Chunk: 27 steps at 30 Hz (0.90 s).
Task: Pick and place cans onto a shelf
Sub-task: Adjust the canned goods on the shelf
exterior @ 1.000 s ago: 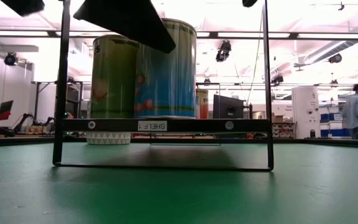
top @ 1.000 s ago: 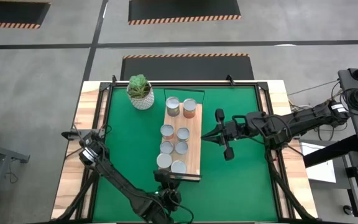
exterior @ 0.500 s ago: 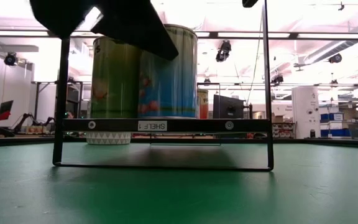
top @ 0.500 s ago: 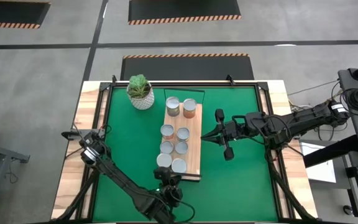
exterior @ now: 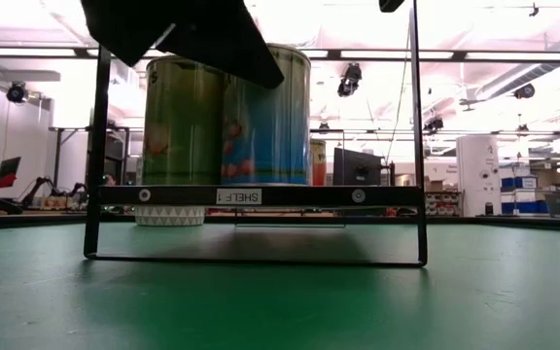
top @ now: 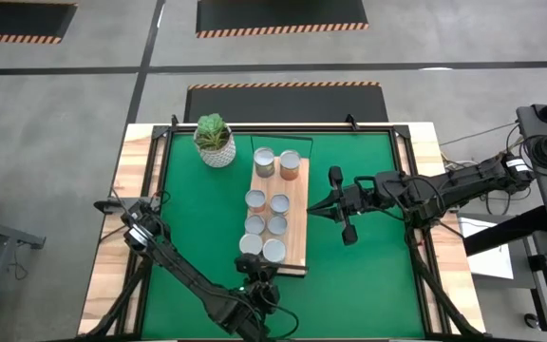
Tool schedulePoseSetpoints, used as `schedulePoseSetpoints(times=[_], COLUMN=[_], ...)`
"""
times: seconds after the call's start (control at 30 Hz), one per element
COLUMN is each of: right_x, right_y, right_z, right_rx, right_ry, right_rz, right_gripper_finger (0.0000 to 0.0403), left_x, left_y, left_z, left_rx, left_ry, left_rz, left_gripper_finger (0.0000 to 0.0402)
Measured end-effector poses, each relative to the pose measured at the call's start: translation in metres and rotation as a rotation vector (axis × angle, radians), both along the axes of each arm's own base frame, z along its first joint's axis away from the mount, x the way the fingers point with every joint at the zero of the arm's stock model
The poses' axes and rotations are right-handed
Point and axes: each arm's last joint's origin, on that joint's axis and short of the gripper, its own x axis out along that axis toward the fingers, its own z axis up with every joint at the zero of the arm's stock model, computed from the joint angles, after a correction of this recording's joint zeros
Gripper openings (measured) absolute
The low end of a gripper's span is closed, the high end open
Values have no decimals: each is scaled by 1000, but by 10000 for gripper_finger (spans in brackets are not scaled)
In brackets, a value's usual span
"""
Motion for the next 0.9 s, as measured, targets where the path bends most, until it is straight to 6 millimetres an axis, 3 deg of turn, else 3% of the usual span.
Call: schedulePoseSetpoints(times=[0.23,0.43,0.63,0.8,0.9], right_x=[0,0,0,17,37], right_y=[0,0,0,3,6], right_z=[-1,-1,-4,-11,-20], right_rx=[-3,-3,99,76,46], right_ry=[10,13,85,270,366], right_rz=[0,0,-7,-19,-22], right_gripper_finger=[11,11,11,11,11], left_x=[-2,-13,-40,-56,-62], left_y=[-16,-44,-58,-57,-54], left_z=[21,66,113,150,158], left_rx=[17,71,28,55,129], left_ry=[9,51,233,225,205], left_rz=[-66,-205,-360,-382,-381], left_gripper_finger=[0,0,0,0,0])
